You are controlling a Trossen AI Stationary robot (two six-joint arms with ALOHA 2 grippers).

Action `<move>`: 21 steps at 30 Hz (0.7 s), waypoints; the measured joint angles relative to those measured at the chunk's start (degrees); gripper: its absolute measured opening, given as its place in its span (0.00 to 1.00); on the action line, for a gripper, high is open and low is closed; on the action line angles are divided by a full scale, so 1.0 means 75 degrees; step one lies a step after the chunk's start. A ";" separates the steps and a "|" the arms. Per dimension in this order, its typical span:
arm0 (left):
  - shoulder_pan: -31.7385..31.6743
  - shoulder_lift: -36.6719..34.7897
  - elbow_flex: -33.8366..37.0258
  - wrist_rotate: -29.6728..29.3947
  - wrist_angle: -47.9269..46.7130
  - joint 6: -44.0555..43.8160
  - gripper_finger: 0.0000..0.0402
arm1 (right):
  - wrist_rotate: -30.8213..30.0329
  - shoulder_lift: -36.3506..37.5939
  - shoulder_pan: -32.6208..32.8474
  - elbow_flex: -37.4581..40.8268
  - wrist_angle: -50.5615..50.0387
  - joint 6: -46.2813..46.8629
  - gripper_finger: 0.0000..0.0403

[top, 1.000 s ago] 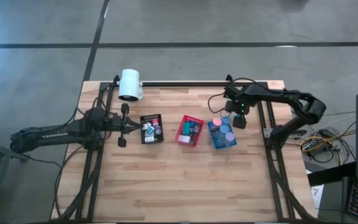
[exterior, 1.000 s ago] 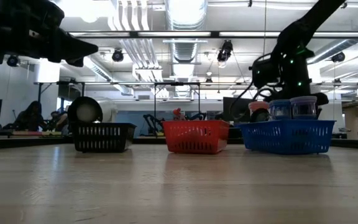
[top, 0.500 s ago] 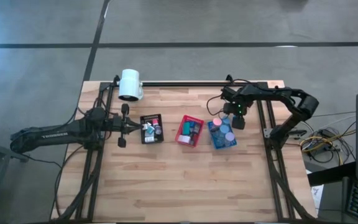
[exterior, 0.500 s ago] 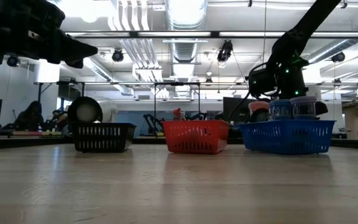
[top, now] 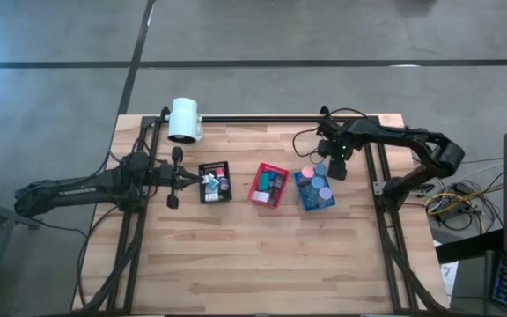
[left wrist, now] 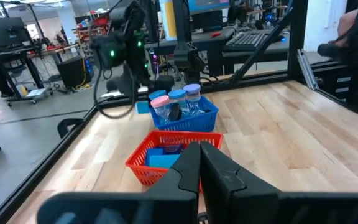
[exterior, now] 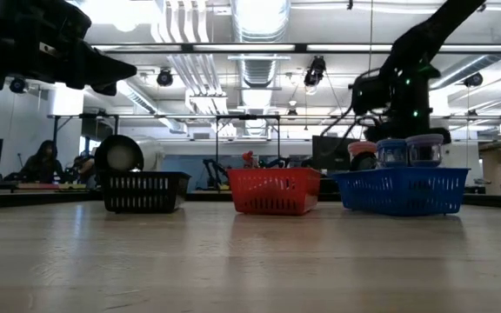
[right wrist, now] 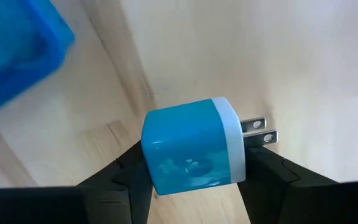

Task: Pick & Place Office items
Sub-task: Put the blue charger adapter into the black bin

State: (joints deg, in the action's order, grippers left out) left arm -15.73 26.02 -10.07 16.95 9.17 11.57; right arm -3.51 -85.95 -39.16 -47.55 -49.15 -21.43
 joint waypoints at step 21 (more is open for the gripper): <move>0.0003 0.0000 0.0000 -0.0023 0.0017 -0.0178 0.03 | 0.3477 0.6695 0.0432 0.1924 0.6013 0.3399 0.43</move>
State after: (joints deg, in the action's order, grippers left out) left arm -15.70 26.02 -10.07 16.78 9.30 10.24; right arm 22.56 -35.73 -35.92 -33.12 -4.05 4.06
